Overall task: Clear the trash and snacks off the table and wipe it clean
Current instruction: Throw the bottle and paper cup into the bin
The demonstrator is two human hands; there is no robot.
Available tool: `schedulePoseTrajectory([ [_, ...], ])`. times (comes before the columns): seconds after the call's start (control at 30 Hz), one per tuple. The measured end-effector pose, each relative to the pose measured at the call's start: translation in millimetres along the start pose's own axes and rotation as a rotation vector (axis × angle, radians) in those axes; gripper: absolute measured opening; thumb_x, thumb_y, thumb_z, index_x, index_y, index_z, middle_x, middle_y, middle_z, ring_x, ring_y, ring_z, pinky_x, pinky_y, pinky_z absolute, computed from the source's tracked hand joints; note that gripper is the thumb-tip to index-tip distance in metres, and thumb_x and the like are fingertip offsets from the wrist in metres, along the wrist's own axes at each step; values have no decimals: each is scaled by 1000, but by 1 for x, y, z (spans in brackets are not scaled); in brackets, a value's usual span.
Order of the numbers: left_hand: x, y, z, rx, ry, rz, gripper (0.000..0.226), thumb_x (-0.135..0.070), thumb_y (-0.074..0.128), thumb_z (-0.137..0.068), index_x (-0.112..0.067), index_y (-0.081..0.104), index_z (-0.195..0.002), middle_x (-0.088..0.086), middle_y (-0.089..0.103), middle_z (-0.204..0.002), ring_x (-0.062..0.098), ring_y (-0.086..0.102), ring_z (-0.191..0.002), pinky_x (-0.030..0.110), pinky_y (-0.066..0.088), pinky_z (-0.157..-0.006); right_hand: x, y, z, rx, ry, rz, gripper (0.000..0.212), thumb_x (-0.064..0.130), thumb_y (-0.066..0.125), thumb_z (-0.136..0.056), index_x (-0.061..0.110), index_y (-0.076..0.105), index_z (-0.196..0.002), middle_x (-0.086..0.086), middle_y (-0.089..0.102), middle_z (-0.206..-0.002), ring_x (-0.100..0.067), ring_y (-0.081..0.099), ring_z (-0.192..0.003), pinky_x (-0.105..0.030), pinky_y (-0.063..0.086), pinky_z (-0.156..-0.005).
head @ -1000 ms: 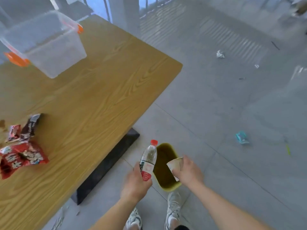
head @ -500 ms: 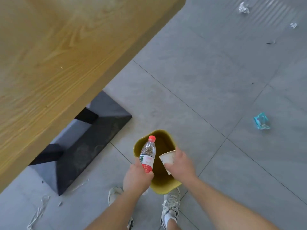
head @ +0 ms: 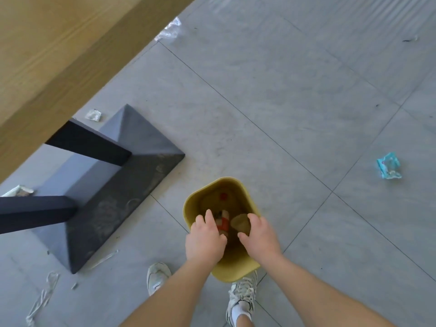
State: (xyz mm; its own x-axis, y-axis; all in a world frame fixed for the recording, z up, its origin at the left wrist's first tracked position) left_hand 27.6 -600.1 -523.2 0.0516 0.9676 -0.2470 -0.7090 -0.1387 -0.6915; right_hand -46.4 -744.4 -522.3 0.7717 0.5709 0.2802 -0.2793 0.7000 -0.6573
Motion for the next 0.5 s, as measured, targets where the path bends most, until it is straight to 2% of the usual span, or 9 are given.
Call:
schedulePoseTrajectory([
  [0.07, -5, 7, -8, -24, 86, -108, 72, -41, 50, -92, -24, 16, -153, 3, 40, -146, 26, 41, -132, 43, 42, -107, -6, 4, -10, -5, -20, 33, 58, 42, 59, -94, 20, 37, -143, -4, 50, -135, -24, 48, -123, -35, 45, -100],
  [0.13, -7, 12, -11, -36, 148, -190, 70, -42, 47, -93, -24, 16, -154, 4, 35, -152, 28, 31, -141, 46, 33, -114, -10, 8, -16, 3, -30, 58, 58, 42, 56, -95, 21, 36, -144, -3, 49, -135, -24, 47, -123, -36, 45, -99],
  [0.27, -4, 11, -17, -57, 205, -267, 67, -40, 41, -94, -23, 16, -154, 6, 31, -156, 31, 22, -146, 51, 26, -118, -10, 9, -20, 9, -59, 112, 57, 44, 52, -96, 23, 33, -145, -1, 47, -135, -23, 46, -123, -36, 46, -94],
  [0.5, 1, -11, -11, -48, 238, -342, 66, -42, 37, -96, -22, 13, -154, 8, 26, -158, 33, 19, -147, 55, 22, -118, 6, 3, -18, 13, -106, 151, 55, 46, 50, -95, 25, 33, -143, -1, 47, -133, -22, 45, -119, -39, 48, -93],
])
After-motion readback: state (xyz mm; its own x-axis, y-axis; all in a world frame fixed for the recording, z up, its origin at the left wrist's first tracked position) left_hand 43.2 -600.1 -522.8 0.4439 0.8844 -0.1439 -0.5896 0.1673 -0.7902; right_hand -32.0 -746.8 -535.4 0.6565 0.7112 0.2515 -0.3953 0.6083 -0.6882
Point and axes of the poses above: each hand's wrist, its own z-axis away from the middle knuckle, its own y-axis out of the palm, x = y × z, the point moved 6 cm from there along -z, towards the middle knuckle
